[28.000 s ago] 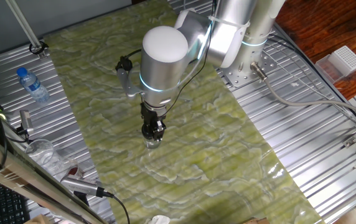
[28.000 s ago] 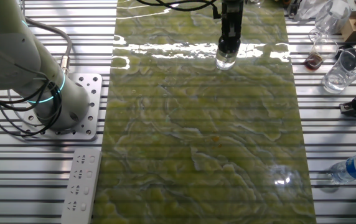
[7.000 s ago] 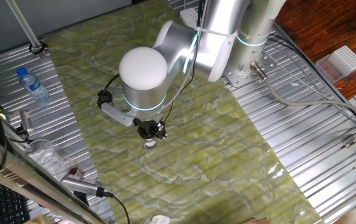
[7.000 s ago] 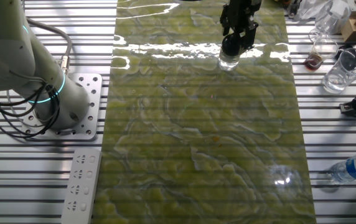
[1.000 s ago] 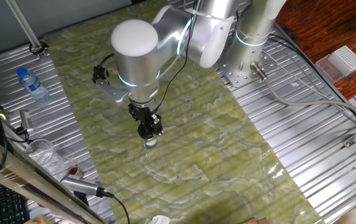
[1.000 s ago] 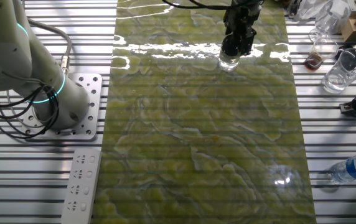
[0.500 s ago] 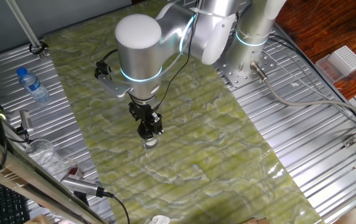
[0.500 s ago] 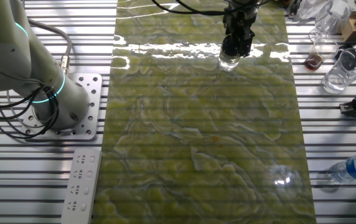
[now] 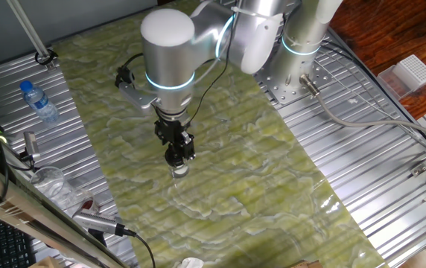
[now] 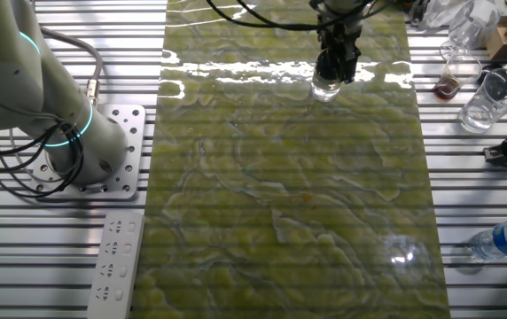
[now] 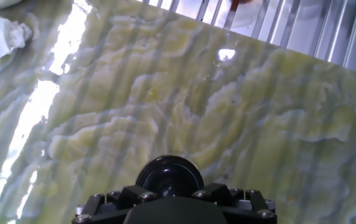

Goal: Screw the lid onto the jar

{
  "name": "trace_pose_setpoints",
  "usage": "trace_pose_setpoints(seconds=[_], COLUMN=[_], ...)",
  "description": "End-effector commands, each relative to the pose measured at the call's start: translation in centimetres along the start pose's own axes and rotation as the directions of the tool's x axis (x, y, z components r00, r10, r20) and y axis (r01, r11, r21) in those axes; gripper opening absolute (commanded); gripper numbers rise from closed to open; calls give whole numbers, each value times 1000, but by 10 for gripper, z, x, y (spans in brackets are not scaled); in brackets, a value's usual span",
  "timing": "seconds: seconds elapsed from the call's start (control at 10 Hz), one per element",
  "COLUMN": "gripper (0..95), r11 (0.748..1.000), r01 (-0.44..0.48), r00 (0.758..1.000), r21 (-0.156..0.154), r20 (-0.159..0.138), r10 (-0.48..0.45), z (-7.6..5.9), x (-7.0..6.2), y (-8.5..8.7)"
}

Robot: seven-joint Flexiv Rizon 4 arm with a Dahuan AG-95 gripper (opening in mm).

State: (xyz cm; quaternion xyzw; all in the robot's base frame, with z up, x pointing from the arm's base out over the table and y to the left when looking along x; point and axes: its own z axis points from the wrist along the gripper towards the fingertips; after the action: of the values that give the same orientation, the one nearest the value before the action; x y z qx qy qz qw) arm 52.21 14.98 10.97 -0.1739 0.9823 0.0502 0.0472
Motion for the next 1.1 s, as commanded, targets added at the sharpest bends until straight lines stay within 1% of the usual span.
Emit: trace_pose_setpoints(seconds=[0.1,0.3,0.4,0.7,0.9,1.0,1.1], gripper=[760,760,570,570,570,570,570], r11=[1000,1000,1000,999,999,999,999], r01=[-7,-10,-15,-20,-25,-28,-33], r00=[1000,1000,1000,1000,1000,1000,999], r21=[-19,-24,-26,-33,-43,-41,-29], r20=[1,-1,-3,-2,0,1,-4], r10=[7,10,14,20,25,28,33], z=[2,4,4,4,4,4,3], x=[-1,0,0,0,0,0,0], y=[0,0,1,1,1,1,0])
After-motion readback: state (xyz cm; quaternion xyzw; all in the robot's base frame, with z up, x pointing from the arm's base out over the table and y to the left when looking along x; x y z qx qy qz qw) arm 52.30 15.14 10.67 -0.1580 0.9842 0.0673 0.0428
